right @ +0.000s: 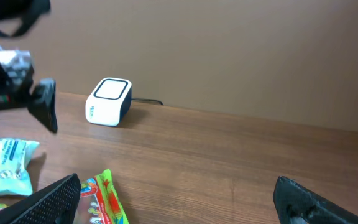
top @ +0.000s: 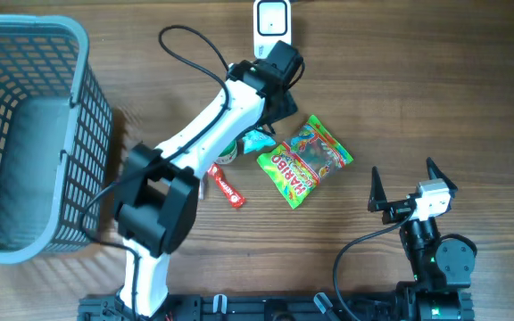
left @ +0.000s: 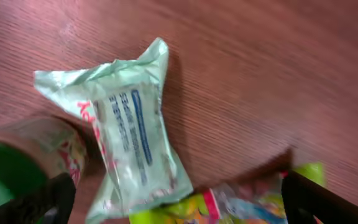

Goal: Scan the item barcode
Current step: 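Lower the wipes pack beside the jar and open the left gripper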

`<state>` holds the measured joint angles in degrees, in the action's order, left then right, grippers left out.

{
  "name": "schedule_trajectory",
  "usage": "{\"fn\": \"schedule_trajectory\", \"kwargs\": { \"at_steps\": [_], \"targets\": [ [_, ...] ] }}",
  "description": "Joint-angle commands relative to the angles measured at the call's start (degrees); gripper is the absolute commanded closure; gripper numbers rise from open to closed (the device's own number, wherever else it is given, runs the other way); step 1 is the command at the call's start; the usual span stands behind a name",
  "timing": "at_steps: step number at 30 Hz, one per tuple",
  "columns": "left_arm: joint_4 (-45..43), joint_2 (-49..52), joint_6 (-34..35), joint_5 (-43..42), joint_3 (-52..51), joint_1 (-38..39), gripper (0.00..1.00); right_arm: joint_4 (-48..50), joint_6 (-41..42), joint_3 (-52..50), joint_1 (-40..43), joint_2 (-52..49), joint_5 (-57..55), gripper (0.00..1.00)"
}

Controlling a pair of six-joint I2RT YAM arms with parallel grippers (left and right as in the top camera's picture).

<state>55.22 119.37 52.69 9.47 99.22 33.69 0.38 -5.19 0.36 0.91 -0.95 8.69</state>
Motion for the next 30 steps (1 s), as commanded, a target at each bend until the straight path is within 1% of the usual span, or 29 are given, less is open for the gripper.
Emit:
{"fn": "schedule_trajectory", "kwargs": {
  "at_steps": [1, 2, 3, 5, 6, 9, 11, 12, 13, 15, 16, 17, 20, 22, 23, 24, 26, 27, 30],
  "targets": [
    [-0.42, -8.85, -0.13, -0.17, -0.11, -0.09, 0.00, 0.17, 0.81, -0.07, -0.26, 0.35, -0.39, 0.00],
    [-0.61, -13.68, -0.15, 2.80, 0.76, -0.09, 0.00, 0.17, 0.83, -0.07, -0.26, 0.35, -0.39, 0.00],
    [-0.61, -16.35, -0.33, 5.55, 1.68, -0.09, 0.00, 0.17, 0.79, -0.07, -0.26, 0.35, -0.39, 0.00],
    [-2.40, -22.93, -5.92, 13.27, 4.79, -0.11, 0.00, 0.17, 0.81, -0.07, -0.26, 0.35, -0.39, 0.00],
    [-5.01, -25.73, -10.45, 17.99, 6.36, -0.09, 0.00, 0.17, 0.81, -0.07, -0.26, 0.35, -0.39, 0.00],
    [-16.11, -32.92, -28.61, 33.31, 11.56, -0.11, 0.00, 0.17, 0.83, -0.07, -0.26, 0.37, -0.39, 0.00],
    [-22.97, -35.65, -39.76, 42.25, 15.08, -0.11, 0.00, 0.17, 0.81, -0.07, -0.26, 0.35, -0.39, 0.00],
    [-27.67, -36.50, -46.84, 46.82, 16.55, -0.22, 0.00, 0.17, 0.81, -0.07, -0.26, 0.35, -0.39, 0.00],
    [-32.79, -37.11, -55.23, 50.60, 17.70, -0.22, 0.00, 0.17, 0.81, -0.07, -0.26, 0.35, -0.39, 0.00],
    [-39.91, -37.68, -67.87, 55.25, 18.51, -0.20, 0.00, 0.17, 0.81, -0.07, -0.26, 0.35, -0.39, 0.00],
    [-44.78, -38.64, -70.71, 56.65, 18.47, -0.24, 0.00, 0.17, 0.83, -0.07, -0.26, 0.35, -0.39, 0.00],
    [-46.40, -39.45, -71.34, 57.68, 18.49, -0.26, 0.00, 0.17, 0.81, -0.07, -0.26, 0.35, -0.39, 0.00],
    [-46.62, -41.42, -71.80, 58.55, 18.47, -1.16, 0.00, 0.37, 1.31, -0.07, -0.26, 0.35, 0.35, 0.00],
    [-46.45, -43.06, -71.73, 59.45, 17.92, -3.93, 0.00, 0.31, 13.40, -0.07, -0.26, 0.26, 1.22, 0.00],
    [-46.45, -44.50, -71.01, 59.43, 16.72, -6.01, 0.00, 0.35, 24.52, -0.07, -0.26, 0.09, 2.34, 0.00],
    [-46.40, -46.16, -69.70, 59.43, 15.06, -7.65, 0.00, 0.44, 28.92, -0.07, -0.26, -0.20, 4.22, 0.00],
    [-46.49, -50.71, -66.90, 59.30, 9.35, -10.36, 0.00, 0.61, 35.45, -0.07, -0.26, -1.33, 4.59, 0.00],
    [-46.47, -52.87, -65.48, 58.66, 6.51, -11.19, 0.00, 0.61, 37.20, -0.07, -0.26, -1.64, 4.61, 0.00],
    [-46.47, -58.90, -63.54, 55.43, -1.07, -12.61, 0.00, 0.61, 38.75, -0.07, -0.26, -1.97, 4.61, 0.00]
  ]
}}
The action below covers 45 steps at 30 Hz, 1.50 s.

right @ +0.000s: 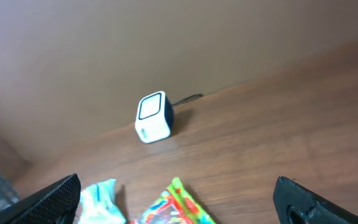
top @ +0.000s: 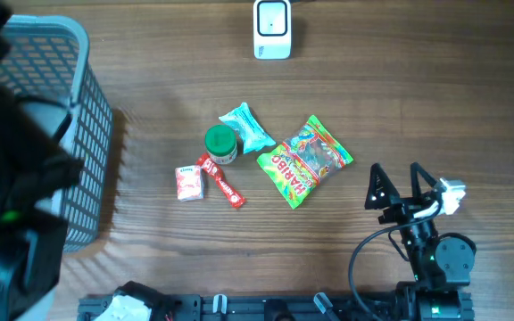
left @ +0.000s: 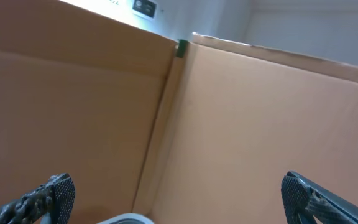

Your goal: Scan the item barcode

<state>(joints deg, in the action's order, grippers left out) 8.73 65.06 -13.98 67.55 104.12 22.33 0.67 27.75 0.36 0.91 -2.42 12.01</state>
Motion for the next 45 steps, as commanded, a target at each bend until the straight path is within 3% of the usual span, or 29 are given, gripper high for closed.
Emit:
{"fn": "schedule_trajectory", "kwargs": {
  "at_steps": [1, 8, 13, 16, 18, 22, 24, 27, 33, 38, 40, 45],
  "targets": [
    [0.00, -5.81, 3.13, -3.45, -7.28, -1.29, 0.00, 0.33, 5.84, -0.07, -0.26, -0.48, 1.29, 0.00],
    [0.00, -15.85, 6.34, -5.18, -14.67, -2.27, 0.00, 0.33, 5.86, -0.07, -0.26, -0.48, 1.29, 0.00],
    [0.63, -20.70, 10.36, -7.17, -18.97, -7.41, 0.00, 0.33, 5.86, -0.07, -0.26, -0.48, 1.29, 0.00],
    [8.31, -25.44, 15.17, -18.64, -21.64, -10.86, 0.00, 0.33, 5.84, -0.07, -0.26, -0.48, 1.29, 0.00],
    [9.99, -30.60, 22.01, -20.65, -24.20, -14.80, 0.00, 0.33, 5.86, -0.07, -0.26, -0.48, 1.29, 0.00],
    [11.74, -37.40, 22.18, -29.53, -25.29, -21.66, 0.00, 0.33, 5.86, -0.07, -0.26, -0.50, 1.29, 0.00],
    [14.08, -41.53, 22.16, -48.11, -25.53, -23.96, 0.00, 0.33, 5.86, -0.07, -0.26, -0.48, 1.29, 0.00],
    [14.21, -46.40, 22.18, -60.33, -26.36, -26.45, 0.00, 0.33, 5.84, -0.07, -0.26, -0.48, 1.29, 0.00],
    [10.29, -53.99, 22.18, -60.48, -31.93, -31.98, 0.00, 0.33, 5.84, -0.07, -0.26, -0.48, 1.29, 0.00],
    [3.17, -54.53, 22.16, -59.54, -36.70, -35.04, 0.00, 0.33, 5.86, -0.07, -0.26, -0.50, 1.29, 0.00],
    [6.99, -55.89, 22.18, -58.77, -36.94, -38.47, 0.00, 0.33, 5.86, -0.07, -0.26, -0.50, 1.29, 0.00],
    [5.84, -61.81, 22.18, -64.02, -40.65, -41.38, 0.00, 0.33, 5.86, -0.07, -0.26, -0.50, 1.29, 0.00]
  ]
}}
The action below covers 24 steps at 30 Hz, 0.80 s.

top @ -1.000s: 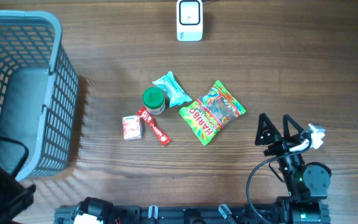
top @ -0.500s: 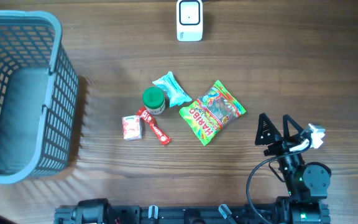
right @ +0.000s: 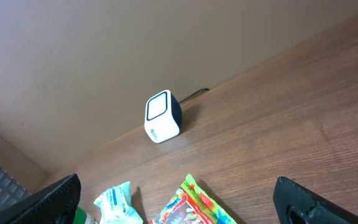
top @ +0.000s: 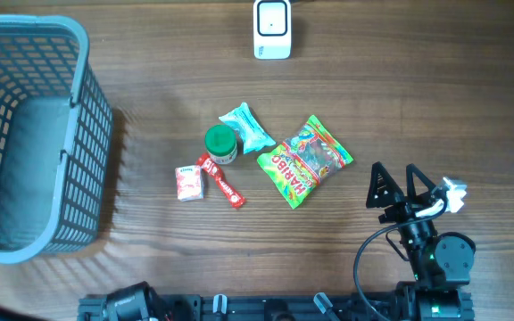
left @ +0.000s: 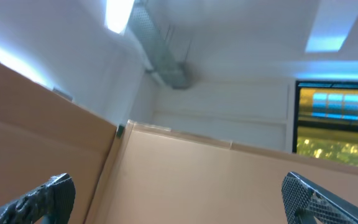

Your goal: Scan the item barcode

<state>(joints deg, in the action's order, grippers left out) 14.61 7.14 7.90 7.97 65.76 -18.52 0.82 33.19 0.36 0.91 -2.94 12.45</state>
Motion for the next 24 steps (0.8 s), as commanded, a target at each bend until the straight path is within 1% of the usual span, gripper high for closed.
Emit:
{"fn": "schedule_trajectory", "kwargs": {
  "at_steps": [1, 2, 4, 5, 7, 9, 13, 14, 15, 16, 17, 18, 19, 20, 22, 24],
  "targets": [
    [-0.04, -5.31, 0.33, -5.70, -3.28, -0.24, 0.00, 0.17, 0.39, -0.07, -0.26, 0.02, 0.85, 0.00],
    [-0.31, -6.93, 0.33, -6.12, -4.33, 0.22, 0.00, 0.17, 0.42, -0.07, -0.26, 0.04, 0.85, 0.00],
    [-1.60, -6.86, 0.33, -7.43, -4.85, 0.81, 0.00, 0.17, 0.42, -0.07, -0.26, 0.04, 0.85, 0.00],
    [-1.66, -6.86, 0.35, -9.49, -4.83, 0.76, 0.00, 0.17, 0.42, -0.07, -0.26, 0.04, 0.85, 0.00],
    [-2.82, -6.86, 0.33, -18.01, -4.85, 0.79, 0.00, 0.17, 0.39, -0.07, -0.26, 0.04, 0.85, 0.00],
    [-4.50, -6.86, 0.33, -21.53, -4.85, 0.79, 0.00, 0.17, 0.42, -0.07, -0.26, 0.04, 0.85, 0.00],
    [-6.58, -6.40, 0.31, -21.42, -4.85, 0.79, 0.00, 0.17, 0.39, -0.07, -0.26, 0.02, 0.87, 0.00],
    [-5.90, -6.32, 0.28, -21.35, -4.85, 0.79, 0.00, 0.17, 0.39, -0.07, -0.26, 0.04, 0.85, 0.00],
    [-3.15, -6.32, 0.33, -21.24, -4.85, 0.79, 0.00, 0.17, 0.42, -0.07, -0.26, 0.02, 0.85, 0.00],
    [2.05, -6.29, 2.08, -21.40, -4.92, 0.76, 0.00, 0.17, 0.39, -0.07, -0.26, 0.04, 0.85, 0.00],
    [4.79, -6.19, 3.85, -21.42, -5.46, 0.81, 0.00, 0.17, 0.42, -0.07, -0.26, 0.02, 0.85, 0.00],
    [7.06, -6.16, 6.95, -21.51, -7.45, 0.79, 0.00, 0.17, 0.42, -0.07, -0.26, 0.04, 0.85, 0.00],
    [6.86, -6.16, 9.14, -21.49, -10.62, 0.79, 0.00, 0.17, 0.39, -0.07, -0.26, 0.04, 0.85, 0.00],
    [5.88, -6.16, 9.29, -21.49, -13.29, 0.79, 0.00, 0.17, 0.39, -0.07, -0.26, 0.04, 0.85, 0.00],
    [1.36, -6.16, 9.31, -22.58, -22.10, 0.79, 0.00, 0.17, 0.42, -0.07, -0.26, 0.04, 0.85, 0.00],
    [-6.45, -6.16, 9.33, -26.25, -32.87, 0.79, 0.00, 0.17, 0.39, -0.07, -0.26, 0.04, 0.85, 0.00]
  ]
}}
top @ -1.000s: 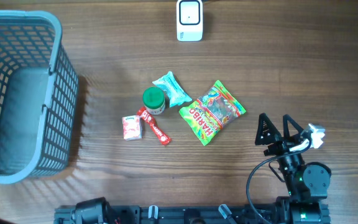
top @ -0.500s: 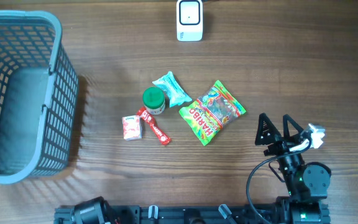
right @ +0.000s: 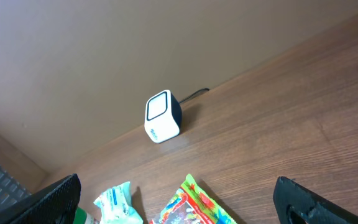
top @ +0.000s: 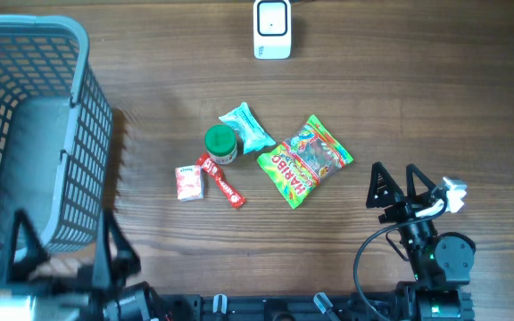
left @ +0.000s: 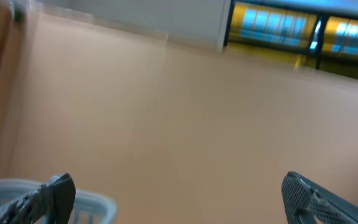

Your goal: Scan the item barcode

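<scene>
The white barcode scanner (top: 272, 28) stands at the table's far edge, also seen from the right wrist as a scanner (right: 163, 116). Mid-table lie a pale green packet (top: 246, 127), a green-lidded jar (top: 220, 143), a Haribo bag (top: 304, 160), a red bar (top: 225, 185) and a small red box (top: 187, 182). My left gripper (top: 63, 254) is open and empty at the near left, facing a cardboard wall. At the near right my right gripper (top: 402, 187) is open, with nothing between its fingers.
A large grey mesh basket (top: 34, 134) fills the left side; its rim (left: 95, 200) shows in the left wrist view. A brown cardboard wall (left: 179, 112) stands behind the table. A black cable runs from the scanner.
My left gripper, out of the overhead view before, now shows at the near left beside the basket. Its camera has swung from the ceiling to the wall. The right arm and items are unchanged.
My left gripper was open just above the pale green packet mid-table. Then the arm was a blur over the basket at the left, its camera on the wall, then on the ceiling. Now it sits low at the near left. No item moved; the right gripper only turned slightly.
</scene>
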`<state>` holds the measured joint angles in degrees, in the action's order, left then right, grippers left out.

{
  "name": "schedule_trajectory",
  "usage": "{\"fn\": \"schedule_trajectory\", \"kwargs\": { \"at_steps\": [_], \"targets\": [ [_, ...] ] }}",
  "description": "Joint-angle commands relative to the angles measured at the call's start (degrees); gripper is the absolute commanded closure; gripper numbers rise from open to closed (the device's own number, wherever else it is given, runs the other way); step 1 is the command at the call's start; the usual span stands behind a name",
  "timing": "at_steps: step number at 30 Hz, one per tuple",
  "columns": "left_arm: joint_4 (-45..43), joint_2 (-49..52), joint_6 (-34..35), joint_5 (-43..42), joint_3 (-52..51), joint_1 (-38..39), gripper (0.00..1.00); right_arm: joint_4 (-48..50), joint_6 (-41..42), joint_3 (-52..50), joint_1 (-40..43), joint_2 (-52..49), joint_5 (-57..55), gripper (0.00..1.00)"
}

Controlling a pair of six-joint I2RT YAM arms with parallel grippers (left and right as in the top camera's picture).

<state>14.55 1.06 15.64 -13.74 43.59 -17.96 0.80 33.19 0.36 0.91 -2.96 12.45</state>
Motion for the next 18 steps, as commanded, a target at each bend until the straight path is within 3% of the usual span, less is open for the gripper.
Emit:
{"fn": "schedule_trajectory", "kwargs": {
  "at_steps": [1, 6, 11, 14, 18],
  "targets": [
    [-9.14, -0.09, 1.86, -4.92, -14.45, 0.22, 0.00, 0.20, 0.39, -0.07, -0.26, 0.07, 0.85, 0.00],
    [-21.77, -0.09, 5.88, -4.94, -29.88, 0.22, 0.00, 0.20, 0.42, -0.07, -0.26, 0.07, 0.85, 0.00],
    [-22.21, -0.09, 5.55, -5.73, -34.60, 0.59, 0.00, 0.20, 0.39, -0.07, -0.26, 0.07, 0.85, 0.00],
    [-23.02, -0.09, 0.81, -4.39, -34.99, 5.92, 0.00, 0.20, 0.42, -0.07, -0.26, 0.07, 0.85, 0.00],
    [-19.93, -0.09, -0.50, -2.01, -35.04, 9.31, 0.00, 0.20, 0.42, -0.07, -0.26, 0.07, 0.85, 0.00]
  ]
}}
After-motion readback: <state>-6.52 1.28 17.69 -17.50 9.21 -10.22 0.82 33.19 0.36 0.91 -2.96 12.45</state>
